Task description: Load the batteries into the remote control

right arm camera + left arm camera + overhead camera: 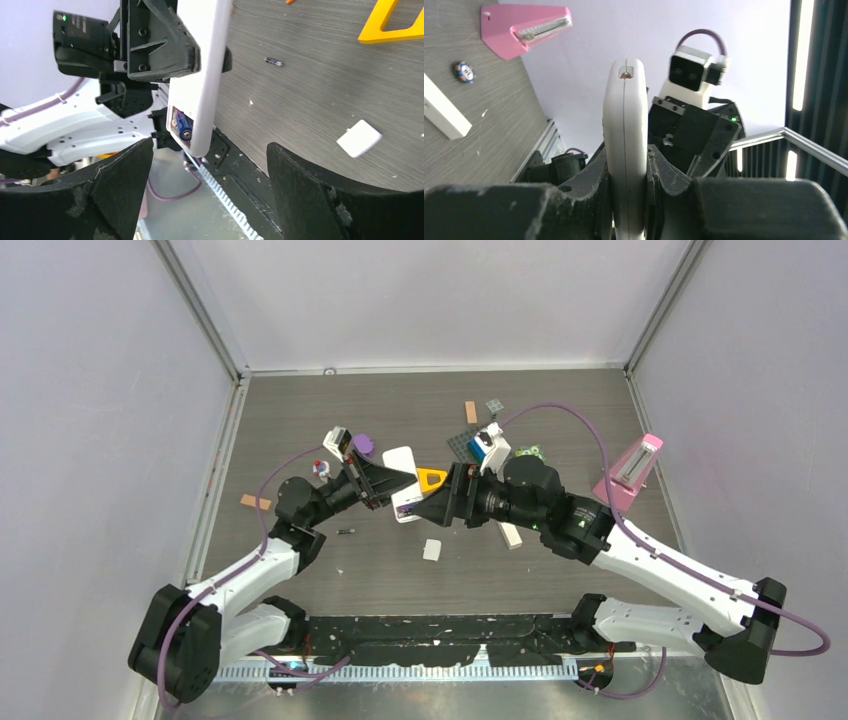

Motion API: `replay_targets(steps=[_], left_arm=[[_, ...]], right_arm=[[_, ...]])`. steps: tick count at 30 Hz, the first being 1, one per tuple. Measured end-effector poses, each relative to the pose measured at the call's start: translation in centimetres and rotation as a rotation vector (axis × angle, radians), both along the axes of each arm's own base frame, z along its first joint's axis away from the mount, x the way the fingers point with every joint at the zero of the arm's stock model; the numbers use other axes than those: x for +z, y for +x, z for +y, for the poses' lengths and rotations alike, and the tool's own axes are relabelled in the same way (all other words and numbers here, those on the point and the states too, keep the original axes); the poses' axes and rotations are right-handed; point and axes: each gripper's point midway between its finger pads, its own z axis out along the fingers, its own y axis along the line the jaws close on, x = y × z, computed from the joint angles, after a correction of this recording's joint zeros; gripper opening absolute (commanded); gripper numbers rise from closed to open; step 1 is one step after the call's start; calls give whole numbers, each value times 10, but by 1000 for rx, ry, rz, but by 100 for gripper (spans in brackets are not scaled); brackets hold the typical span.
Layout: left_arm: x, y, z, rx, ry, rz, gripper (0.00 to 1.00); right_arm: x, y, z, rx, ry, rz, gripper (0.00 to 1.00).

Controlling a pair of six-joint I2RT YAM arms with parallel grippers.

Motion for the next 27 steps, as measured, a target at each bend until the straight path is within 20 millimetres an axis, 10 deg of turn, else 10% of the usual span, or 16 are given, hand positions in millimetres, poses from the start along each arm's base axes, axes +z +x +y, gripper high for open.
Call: replay_targets(steps=[27], left_arm=[[24, 2, 10, 64, -115, -27, 0]], right_arm=[[39, 8, 11, -7, 414, 159, 46]])
